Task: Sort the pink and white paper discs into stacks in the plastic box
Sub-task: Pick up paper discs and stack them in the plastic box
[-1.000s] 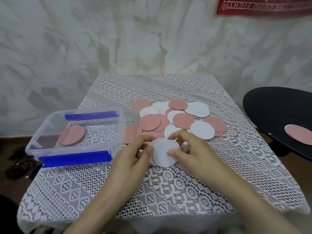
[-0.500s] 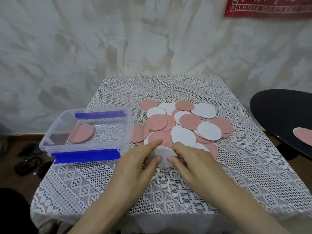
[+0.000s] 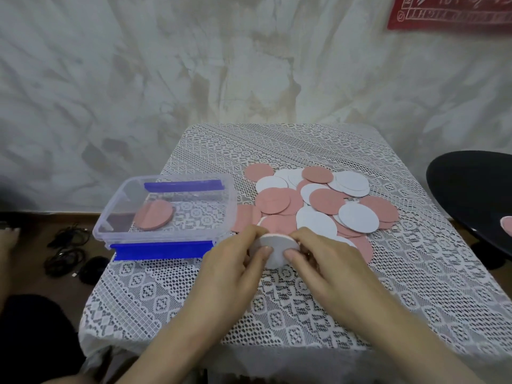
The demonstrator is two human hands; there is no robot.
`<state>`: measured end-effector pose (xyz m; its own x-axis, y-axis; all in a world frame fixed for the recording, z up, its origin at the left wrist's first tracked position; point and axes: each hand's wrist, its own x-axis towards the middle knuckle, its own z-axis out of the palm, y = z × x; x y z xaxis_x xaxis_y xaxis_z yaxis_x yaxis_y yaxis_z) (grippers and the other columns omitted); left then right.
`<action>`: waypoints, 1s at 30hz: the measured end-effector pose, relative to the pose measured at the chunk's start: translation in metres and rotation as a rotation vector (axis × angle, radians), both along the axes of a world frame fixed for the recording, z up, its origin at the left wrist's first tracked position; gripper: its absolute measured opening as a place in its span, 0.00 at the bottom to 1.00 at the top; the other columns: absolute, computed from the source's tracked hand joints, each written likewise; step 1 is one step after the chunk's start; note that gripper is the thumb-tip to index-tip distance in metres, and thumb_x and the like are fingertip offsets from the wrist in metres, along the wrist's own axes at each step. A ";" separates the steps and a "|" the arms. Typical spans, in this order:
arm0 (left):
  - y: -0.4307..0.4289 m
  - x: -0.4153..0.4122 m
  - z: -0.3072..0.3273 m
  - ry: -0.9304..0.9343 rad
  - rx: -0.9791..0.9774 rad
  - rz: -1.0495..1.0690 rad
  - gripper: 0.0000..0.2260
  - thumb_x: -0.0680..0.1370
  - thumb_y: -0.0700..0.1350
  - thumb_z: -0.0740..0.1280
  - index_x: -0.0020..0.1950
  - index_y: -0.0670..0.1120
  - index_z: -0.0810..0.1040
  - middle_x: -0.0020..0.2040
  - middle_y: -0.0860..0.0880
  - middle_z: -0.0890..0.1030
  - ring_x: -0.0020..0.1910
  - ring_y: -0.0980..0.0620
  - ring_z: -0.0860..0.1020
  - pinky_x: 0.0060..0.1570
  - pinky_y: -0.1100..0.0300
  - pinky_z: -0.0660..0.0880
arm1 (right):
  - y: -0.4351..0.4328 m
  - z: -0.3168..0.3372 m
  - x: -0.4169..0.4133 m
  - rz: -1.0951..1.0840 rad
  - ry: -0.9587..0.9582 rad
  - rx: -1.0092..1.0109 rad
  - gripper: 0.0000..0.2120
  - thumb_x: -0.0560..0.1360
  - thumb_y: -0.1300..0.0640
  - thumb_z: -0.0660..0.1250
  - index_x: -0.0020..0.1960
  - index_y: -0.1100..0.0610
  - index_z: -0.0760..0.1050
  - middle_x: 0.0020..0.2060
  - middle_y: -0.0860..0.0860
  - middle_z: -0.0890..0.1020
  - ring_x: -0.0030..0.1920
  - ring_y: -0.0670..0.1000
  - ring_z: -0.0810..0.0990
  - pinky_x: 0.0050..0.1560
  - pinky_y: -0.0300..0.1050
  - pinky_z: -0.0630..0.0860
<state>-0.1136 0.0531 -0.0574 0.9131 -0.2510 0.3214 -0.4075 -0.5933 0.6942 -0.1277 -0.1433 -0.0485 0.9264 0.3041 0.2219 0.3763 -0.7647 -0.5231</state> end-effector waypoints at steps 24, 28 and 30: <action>0.160 0.038 0.040 -0.032 0.019 0.565 0.10 0.77 0.53 0.69 0.59 0.59 0.81 0.44 0.62 0.81 0.39 0.65 0.74 0.40 0.56 0.72 | 0.171 0.047 0.115 0.079 0.325 0.261 0.03 0.80 0.54 0.68 0.47 0.51 0.77 0.38 0.53 0.84 0.26 0.44 0.77 0.34 0.43 0.72; 0.175 0.044 0.031 -0.015 0.131 0.591 0.18 0.79 0.58 0.66 0.67 0.58 0.77 0.54 0.61 0.75 0.47 0.58 0.76 0.47 0.51 0.77 | 0.192 0.040 0.136 0.077 0.375 0.134 0.02 0.80 0.54 0.69 0.48 0.51 0.77 0.38 0.50 0.84 0.31 0.47 0.80 0.38 0.46 0.76; 0.180 0.046 0.027 0.028 0.140 0.575 0.24 0.78 0.63 0.62 0.72 0.58 0.73 0.56 0.61 0.72 0.51 0.58 0.77 0.48 0.53 0.77 | 0.200 0.032 0.143 0.070 0.376 -0.006 0.04 0.79 0.52 0.69 0.51 0.52 0.77 0.42 0.49 0.85 0.40 0.51 0.83 0.46 0.49 0.79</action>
<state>-0.0675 0.2331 -0.0305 0.9227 0.2485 0.2949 0.0239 -0.8000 0.5995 0.0151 0.0570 -0.0161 0.9198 0.3698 -0.1310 0.2107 -0.7472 -0.6304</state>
